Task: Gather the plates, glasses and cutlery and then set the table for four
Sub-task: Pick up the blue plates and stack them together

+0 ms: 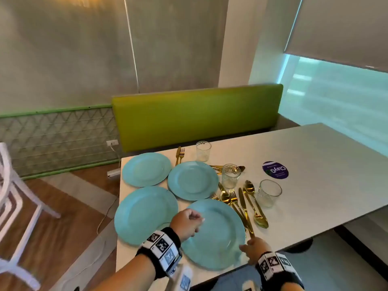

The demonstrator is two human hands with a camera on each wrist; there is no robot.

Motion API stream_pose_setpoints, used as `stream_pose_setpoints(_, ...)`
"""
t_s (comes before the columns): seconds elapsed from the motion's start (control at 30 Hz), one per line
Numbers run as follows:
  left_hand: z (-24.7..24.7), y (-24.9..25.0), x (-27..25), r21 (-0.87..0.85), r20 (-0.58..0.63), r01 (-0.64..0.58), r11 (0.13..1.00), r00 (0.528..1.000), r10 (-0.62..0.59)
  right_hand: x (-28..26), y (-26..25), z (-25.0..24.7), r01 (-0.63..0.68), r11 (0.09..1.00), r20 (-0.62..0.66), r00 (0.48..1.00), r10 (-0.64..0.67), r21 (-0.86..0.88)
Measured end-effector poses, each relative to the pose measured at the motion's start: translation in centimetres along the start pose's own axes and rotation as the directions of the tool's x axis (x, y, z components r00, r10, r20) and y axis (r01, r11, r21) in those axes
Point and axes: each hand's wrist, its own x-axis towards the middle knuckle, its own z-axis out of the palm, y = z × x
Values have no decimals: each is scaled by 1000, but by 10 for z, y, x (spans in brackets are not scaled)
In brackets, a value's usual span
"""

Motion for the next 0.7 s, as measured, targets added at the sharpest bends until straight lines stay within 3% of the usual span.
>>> stream_pose_setpoints(0.13, -5, -7, 11, -19, -82, 63, 998, 995, -64, 9, -5, 9, -78, 993, 171, 983, 61, 91)
stream_pose_setpoints(0.23, -5, -12, 15, -31, -103, 108, 994, 988, -111, 11, -1, 11, -70, 976, 130, 990, 44, 206)
stream_pose_setpoints(0.37, -2, -12, 17, -34, -115, 141, 990, 983, -143, 11, 8, 12, -112, 955, 208, 977, 55, 273)
stream_pose_setpoints(0.53, 6, -10, 24, -31, -126, 165, 986, 978, -168, 12, 12, 3, -45, 916, 264, 962, -67, 399)
stream_pose_setpoints(0.63, 10, -7, 27, -33, -132, 170, 985, 976, -173, 5, 8, -10, -54, 755, 253, 956, -150, 654)
stream_pose_setpoints(0.7, 10, -4, 30, -36, -151, 155, 987, 976, -159, -5, 3, -28, -21, 702, 224, 954, -199, 712)
